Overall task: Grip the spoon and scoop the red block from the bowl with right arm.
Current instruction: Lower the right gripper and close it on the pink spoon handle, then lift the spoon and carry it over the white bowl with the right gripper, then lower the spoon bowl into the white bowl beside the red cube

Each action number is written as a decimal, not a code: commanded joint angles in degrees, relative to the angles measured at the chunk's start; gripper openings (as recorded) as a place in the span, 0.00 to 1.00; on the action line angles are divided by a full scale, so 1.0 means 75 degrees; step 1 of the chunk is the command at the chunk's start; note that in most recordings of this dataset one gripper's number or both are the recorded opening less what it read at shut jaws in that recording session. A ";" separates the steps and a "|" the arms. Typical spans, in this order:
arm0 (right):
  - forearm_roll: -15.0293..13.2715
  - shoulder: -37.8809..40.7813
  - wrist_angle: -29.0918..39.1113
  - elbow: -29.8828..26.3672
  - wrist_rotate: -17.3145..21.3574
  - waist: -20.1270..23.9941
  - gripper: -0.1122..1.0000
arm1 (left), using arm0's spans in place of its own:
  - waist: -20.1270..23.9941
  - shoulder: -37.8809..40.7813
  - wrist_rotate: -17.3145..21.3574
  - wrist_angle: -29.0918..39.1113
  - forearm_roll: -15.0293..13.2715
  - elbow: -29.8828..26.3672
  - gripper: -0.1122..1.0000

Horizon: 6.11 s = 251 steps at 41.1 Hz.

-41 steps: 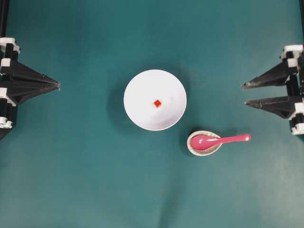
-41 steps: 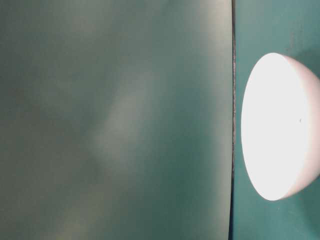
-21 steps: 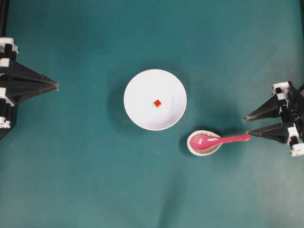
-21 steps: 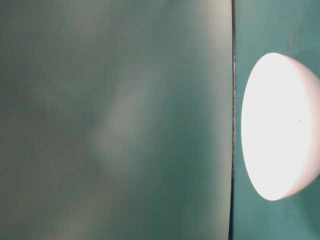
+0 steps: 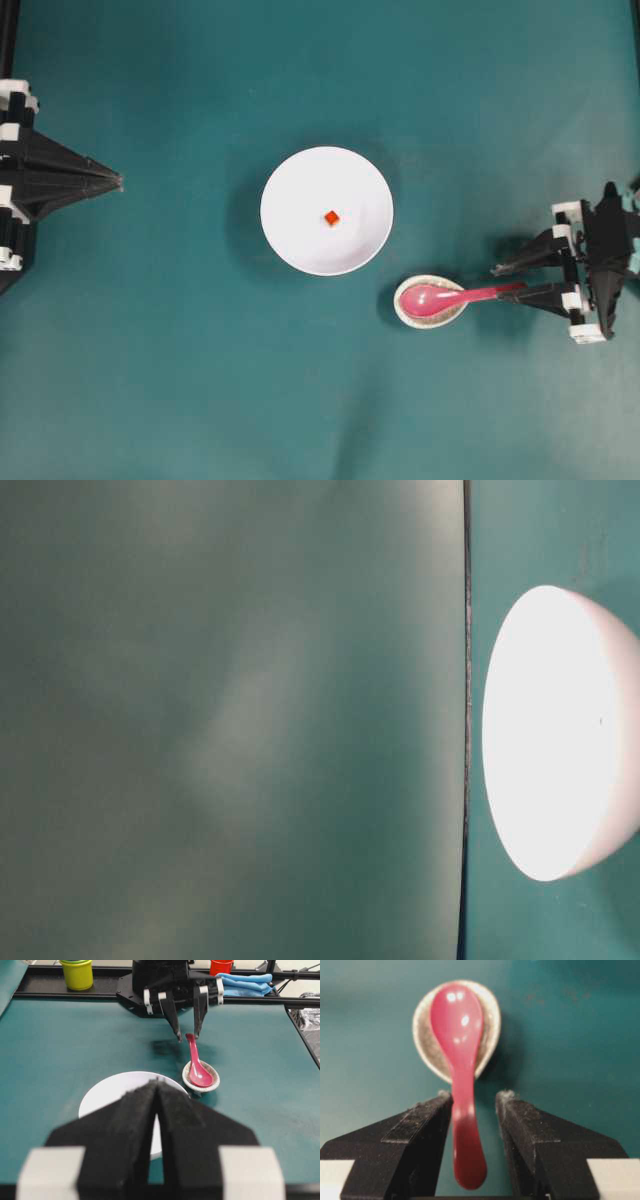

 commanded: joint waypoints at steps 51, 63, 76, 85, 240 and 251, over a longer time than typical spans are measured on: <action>0.0070 0.0387 0.0270 -0.0305 -0.0117 0.0234 0.50 | -0.0012 0.0070 0.0059 -0.0035 0.0023 -0.0211 0.10; 0.0070 0.0387 0.0375 -0.0328 -0.0527 0.0234 0.42 | -0.0012 0.0094 0.0059 -0.0035 0.0023 -0.0211 0.10; 0.0082 0.0387 0.0422 -0.0434 -0.1078 0.0234 0.36 | -0.0012 0.0094 0.0047 -0.0023 0.0023 -0.0211 0.10; 0.0094 0.0363 0.0551 -0.0551 -0.1254 0.0223 0.31 | -0.0012 0.0082 0.0047 0.0012 0.0023 -0.0211 0.10; -0.1207 0.1172 1.6020 -0.9422 0.0152 -0.4734 0.30 | -0.0012 -0.0199 0.0012 0.0281 0.0023 -0.0293 0.10; -0.1184 0.1219 1.6020 -0.9492 0.0129 -0.4652 0.30 | 0.0000 -0.0199 0.0023 0.0281 0.0023 -0.0293 0.10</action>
